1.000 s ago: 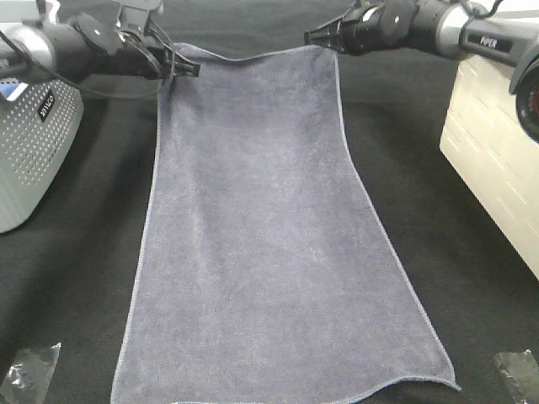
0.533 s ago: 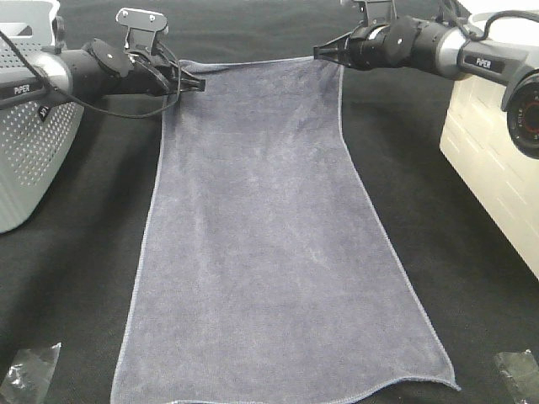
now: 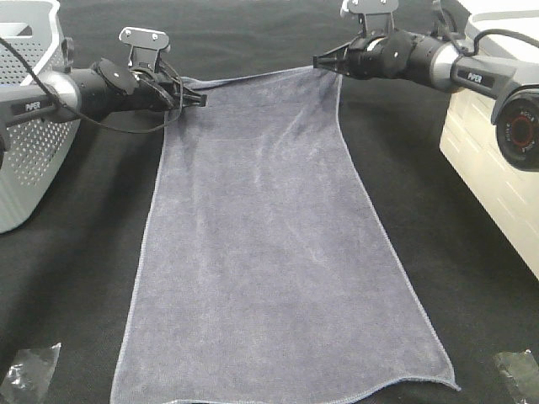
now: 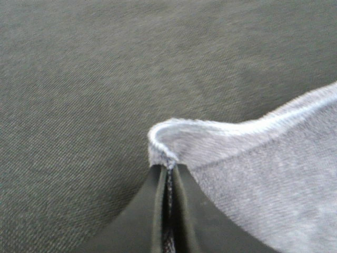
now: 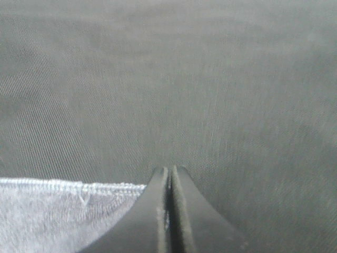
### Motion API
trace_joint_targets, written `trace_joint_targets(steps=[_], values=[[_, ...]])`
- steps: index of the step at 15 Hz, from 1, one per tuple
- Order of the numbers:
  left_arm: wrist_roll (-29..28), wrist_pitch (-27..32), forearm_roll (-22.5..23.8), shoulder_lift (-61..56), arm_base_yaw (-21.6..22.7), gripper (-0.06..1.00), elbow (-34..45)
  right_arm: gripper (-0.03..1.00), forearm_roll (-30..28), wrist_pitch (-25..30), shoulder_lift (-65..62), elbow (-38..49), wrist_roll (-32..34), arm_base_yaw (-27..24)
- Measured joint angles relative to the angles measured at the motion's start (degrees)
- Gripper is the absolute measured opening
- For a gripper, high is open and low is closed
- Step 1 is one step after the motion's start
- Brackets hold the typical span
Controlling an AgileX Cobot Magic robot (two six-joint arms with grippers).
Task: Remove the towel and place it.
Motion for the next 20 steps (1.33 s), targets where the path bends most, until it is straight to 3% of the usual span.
trace_joint_targets(steps=[2, 4, 5, 7, 8, 11, 13, 16, 18, 20], values=[[0.0, -1.55, -0.17, 0.4, 0.0, 0.12, 0.0, 0.02, 0.69, -0.06, 0.74, 0.0, 0.0, -0.06], [0.0, -3.09, -0.29, 0.46, 0.0, 0.29, 0.0, 0.09, 1.72, 0.11, 1.03, 0.0, 0.0, -0.06], [0.0, -4.13, -0.86, 0.52, 0.0, 0.4, 0.0, 0.19, 2.12, 0.17, 1.03, 0.0, 0.0, -0.06], [0.0, -5.16, -2.69, 0.63, 0.0, 0.6, 0.0, 0.49, 2.92, 0.17, 1.03, 0.0, 0.0, -0.06], [0.0, -5.21, -3.44, 0.63, 0.0, 0.66, 0.0, 0.59, 2.92, 0.74, 1.03, 0.0, 0.0, -0.06], [0.0, -3.61, -3.72, 0.46, 0.0, 0.69, 0.0, 0.68, 3.04, 6.93, 0.92, 0.0, -0.17, -0.06], [0.0, 1.89, -3.04, -1.49, 0.0, 0.69, 0.0, 0.69, 2.69, 15.07, -0.69, 0.0, -0.97, -0.06], [-1.09, 17.65, 0.69, -8.48, 0.0, 0.69, 0.0, 0.69, 2.46, 29.91, -8.65, 0.0, -1.2, -0.06], [-8.02, 31.74, 7.68, -14.09, 0.11, 0.69, -0.11, 0.69, 2.46, 40.68, -14.73, 0.0, -1.09, -0.06], [-18.05, 43.89, 18.39, -19.54, 0.29, 0.69, -0.11, 0.69, 2.52, 53.17, -21.03, -0.06, -0.57, -0.06]])
